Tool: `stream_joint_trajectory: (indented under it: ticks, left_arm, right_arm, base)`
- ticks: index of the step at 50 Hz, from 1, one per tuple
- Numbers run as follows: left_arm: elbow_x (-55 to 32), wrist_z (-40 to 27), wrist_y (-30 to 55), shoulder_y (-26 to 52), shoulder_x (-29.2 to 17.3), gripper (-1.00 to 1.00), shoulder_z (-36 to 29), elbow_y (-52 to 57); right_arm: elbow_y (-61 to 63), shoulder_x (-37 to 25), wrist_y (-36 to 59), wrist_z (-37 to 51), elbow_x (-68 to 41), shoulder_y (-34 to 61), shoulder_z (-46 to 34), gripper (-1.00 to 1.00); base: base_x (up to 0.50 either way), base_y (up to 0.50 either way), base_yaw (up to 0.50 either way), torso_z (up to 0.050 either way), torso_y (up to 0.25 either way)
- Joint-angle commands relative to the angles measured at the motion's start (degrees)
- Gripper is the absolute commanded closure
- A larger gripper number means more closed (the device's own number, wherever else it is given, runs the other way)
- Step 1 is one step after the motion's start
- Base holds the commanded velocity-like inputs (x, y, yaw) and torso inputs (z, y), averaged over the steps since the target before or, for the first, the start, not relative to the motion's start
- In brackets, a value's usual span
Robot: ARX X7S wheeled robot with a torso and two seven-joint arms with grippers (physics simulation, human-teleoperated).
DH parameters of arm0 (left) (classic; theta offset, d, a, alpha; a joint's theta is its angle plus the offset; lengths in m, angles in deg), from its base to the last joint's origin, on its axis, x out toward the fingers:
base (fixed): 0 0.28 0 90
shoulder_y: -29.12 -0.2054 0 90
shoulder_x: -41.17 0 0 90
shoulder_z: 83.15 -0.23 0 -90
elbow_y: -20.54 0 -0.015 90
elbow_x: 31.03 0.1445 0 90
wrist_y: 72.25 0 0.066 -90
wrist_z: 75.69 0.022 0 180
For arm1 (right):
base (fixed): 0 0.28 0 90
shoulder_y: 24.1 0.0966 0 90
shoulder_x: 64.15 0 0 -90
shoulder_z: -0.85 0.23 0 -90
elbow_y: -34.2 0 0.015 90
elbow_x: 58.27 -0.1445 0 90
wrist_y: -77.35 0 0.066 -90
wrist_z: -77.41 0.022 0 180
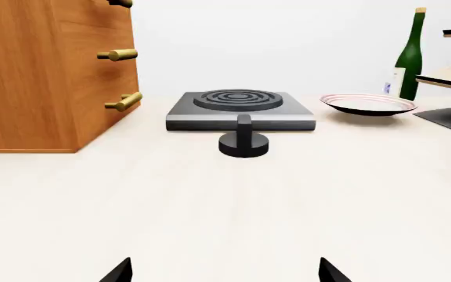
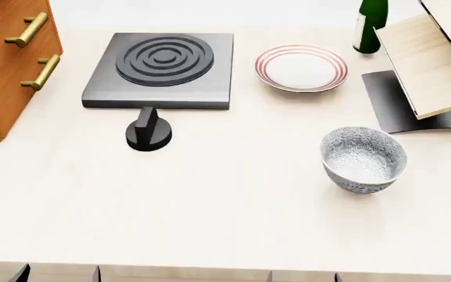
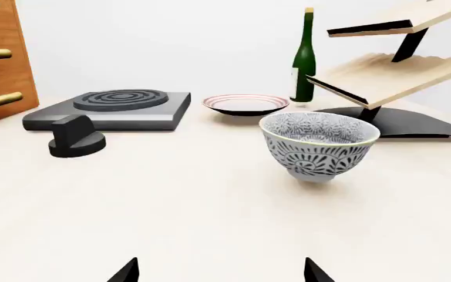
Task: Put the bowl on the stove.
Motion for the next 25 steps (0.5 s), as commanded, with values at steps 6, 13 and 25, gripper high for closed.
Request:
stream_joint_trajectory:
  ticks: [6,13,25]
  left_arm:
    - [-2.32,-2.14,-0.16,0.10,-1.85,-1.00,-2.02,-0.05]
    - [-4.51,-2.56,-1.55,-0.32,-2.66,-1.00,-2.79,0.63]
    - [-3.85,-1.14,2.29,0.47,-1.49,-1.00,-1.17,-1.39]
  right_arm:
    - [0.15,-1.87,0.55,2.40,-2.98,0.08,-2.07,-1.00]
    - [0.42,-2.58,1.56,3.59,-4.72,0.12,-2.67,-1.00]
    - [0.00,-1.72,0.78,0.55,0.76,-0.05,-3.79,-1.00]
  base:
    - [0.00,0.00,0.00,0.000,0.000]
    - [0.00,0.00,0.00,0.000,0.000]
    - [0.00,0.00,0.00,0.000,0.000]
